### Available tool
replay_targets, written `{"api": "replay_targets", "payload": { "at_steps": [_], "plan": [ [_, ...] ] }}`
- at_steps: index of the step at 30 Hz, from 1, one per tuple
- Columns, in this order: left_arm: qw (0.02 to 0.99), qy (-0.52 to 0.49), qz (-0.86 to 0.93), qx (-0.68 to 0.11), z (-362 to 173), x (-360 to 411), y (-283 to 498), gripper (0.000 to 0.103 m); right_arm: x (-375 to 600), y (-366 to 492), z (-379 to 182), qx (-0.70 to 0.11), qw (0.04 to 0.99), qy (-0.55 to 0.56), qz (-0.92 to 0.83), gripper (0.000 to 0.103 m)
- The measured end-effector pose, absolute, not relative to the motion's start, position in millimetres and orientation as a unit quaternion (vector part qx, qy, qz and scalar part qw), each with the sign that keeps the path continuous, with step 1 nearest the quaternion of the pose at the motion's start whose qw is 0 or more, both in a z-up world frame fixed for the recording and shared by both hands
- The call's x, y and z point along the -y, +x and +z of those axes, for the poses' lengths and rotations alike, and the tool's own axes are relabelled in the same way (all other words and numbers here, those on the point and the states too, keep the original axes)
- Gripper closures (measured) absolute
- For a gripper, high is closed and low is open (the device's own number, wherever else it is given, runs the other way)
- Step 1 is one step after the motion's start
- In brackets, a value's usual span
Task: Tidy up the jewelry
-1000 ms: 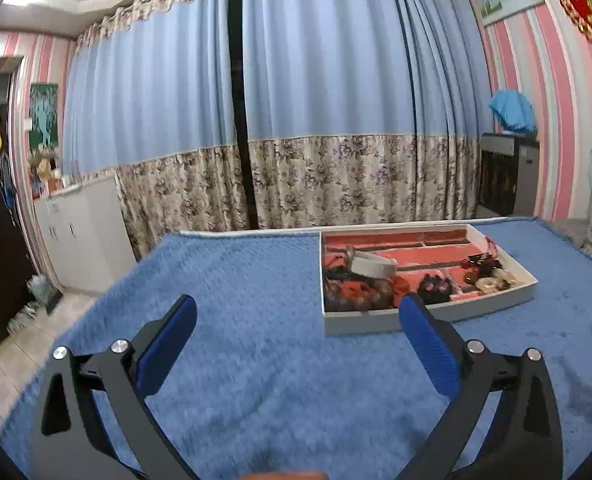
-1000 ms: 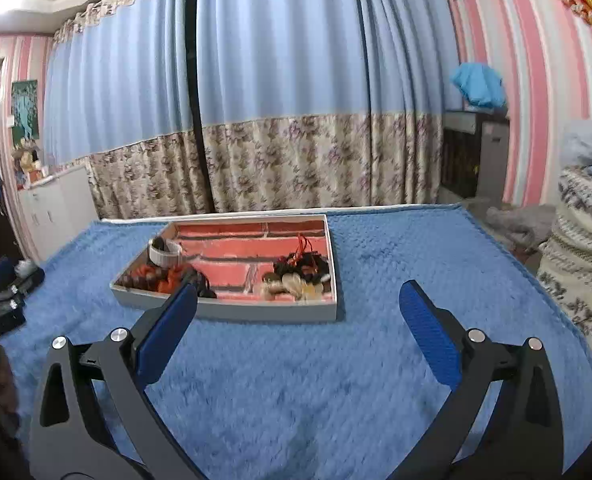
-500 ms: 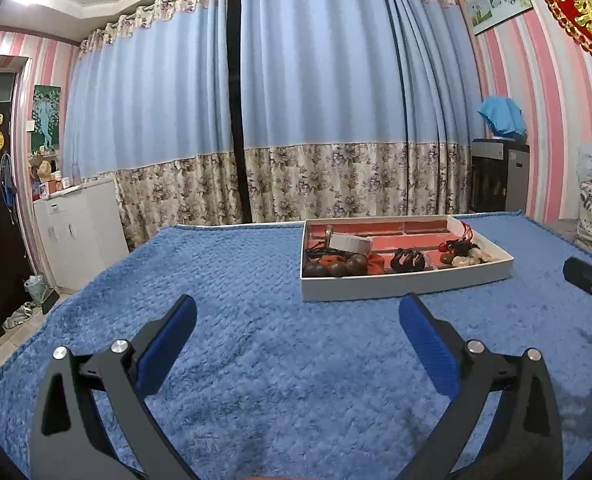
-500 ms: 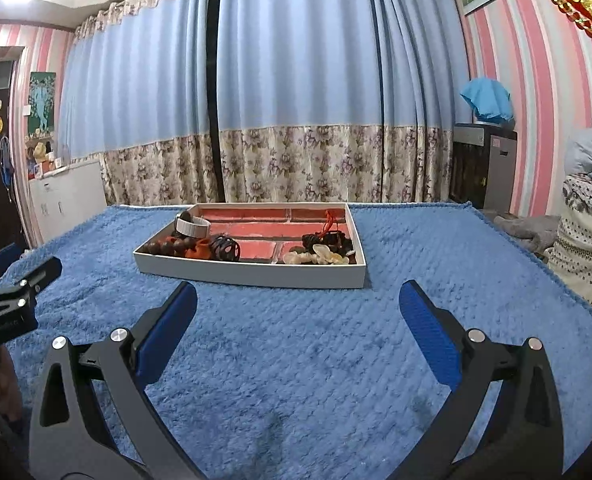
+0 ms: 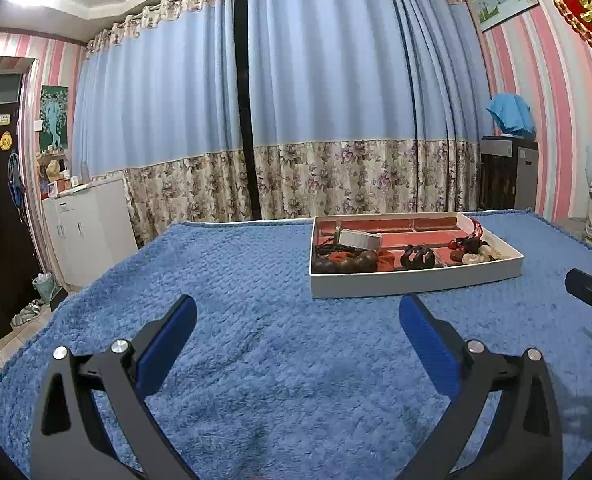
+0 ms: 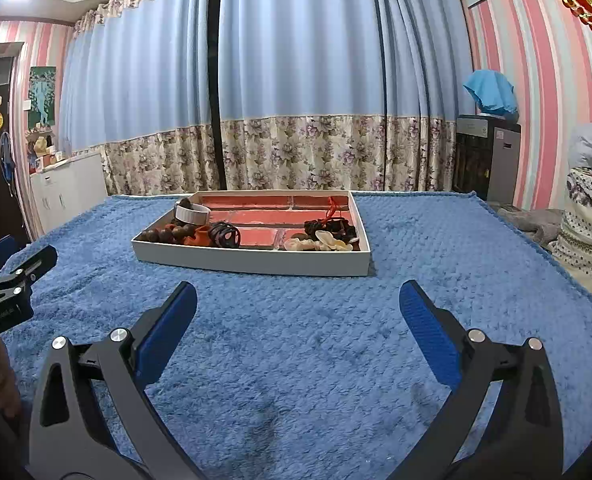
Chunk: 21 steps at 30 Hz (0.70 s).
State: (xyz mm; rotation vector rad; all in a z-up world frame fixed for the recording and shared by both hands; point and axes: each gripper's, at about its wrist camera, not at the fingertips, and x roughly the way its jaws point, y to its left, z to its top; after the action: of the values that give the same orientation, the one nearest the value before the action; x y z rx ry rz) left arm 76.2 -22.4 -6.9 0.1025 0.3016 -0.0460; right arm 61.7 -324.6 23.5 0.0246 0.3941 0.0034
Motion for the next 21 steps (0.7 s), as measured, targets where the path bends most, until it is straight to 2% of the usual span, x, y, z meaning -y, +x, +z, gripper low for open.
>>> {"api": "replay_targets", "payload": {
  "at_steps": [21],
  "plan": [
    [0.987,0.046,-0.027,-0.150,-6.3,20.7,71.9,0.004,326.1,62.8,22.1,-0.201,0.979,0.017,0.003,0.004]
  ]
}}
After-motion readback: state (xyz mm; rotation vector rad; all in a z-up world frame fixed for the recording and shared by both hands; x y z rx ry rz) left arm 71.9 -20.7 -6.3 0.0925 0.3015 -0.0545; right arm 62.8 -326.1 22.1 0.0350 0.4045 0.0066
